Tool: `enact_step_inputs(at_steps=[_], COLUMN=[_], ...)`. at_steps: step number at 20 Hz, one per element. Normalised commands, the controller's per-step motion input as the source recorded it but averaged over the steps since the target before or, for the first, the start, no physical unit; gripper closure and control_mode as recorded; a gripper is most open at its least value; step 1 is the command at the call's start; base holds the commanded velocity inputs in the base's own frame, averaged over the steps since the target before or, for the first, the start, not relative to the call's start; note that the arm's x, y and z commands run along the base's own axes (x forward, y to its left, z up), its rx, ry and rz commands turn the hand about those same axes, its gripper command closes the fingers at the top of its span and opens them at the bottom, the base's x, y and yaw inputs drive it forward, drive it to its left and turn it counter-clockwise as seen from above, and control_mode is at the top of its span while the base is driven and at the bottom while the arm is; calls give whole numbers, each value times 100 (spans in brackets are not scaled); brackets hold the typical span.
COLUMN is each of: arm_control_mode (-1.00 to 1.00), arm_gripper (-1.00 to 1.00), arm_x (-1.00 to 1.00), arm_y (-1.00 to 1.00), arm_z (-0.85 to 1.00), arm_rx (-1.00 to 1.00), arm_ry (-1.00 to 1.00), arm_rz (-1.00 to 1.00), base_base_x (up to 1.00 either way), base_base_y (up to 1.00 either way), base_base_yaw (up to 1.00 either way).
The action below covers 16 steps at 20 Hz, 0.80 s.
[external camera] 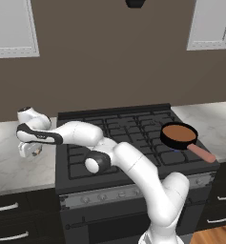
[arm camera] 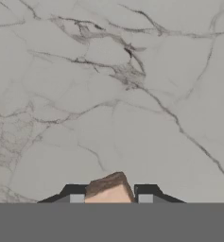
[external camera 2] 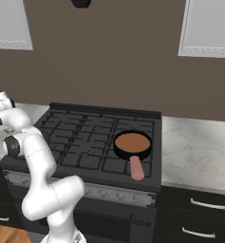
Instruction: Pick up the sugar cube(s) and place them in the saucepan with hot chocolate.
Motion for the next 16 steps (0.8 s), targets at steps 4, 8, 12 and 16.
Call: enact_step_inputs(at_steps=[4, 8, 12, 16], arm_control_mode=[-100, -100, -100, -100], arm_gripper=[100, 100, 100, 100], arm_x=[-34, -22, -12, -35], arm_y=[0, 0, -15, -79], arm_z=[0, 0, 0, 1], arm_rx=[0, 0, 0, 0], arm_ry=[0, 0, -3, -5], arm_rz=[0, 0, 0, 0], base_base_x=[0, 0, 0, 0], base_base_y=[0, 0, 0, 0], base_base_yaw=[0, 0, 0, 0])
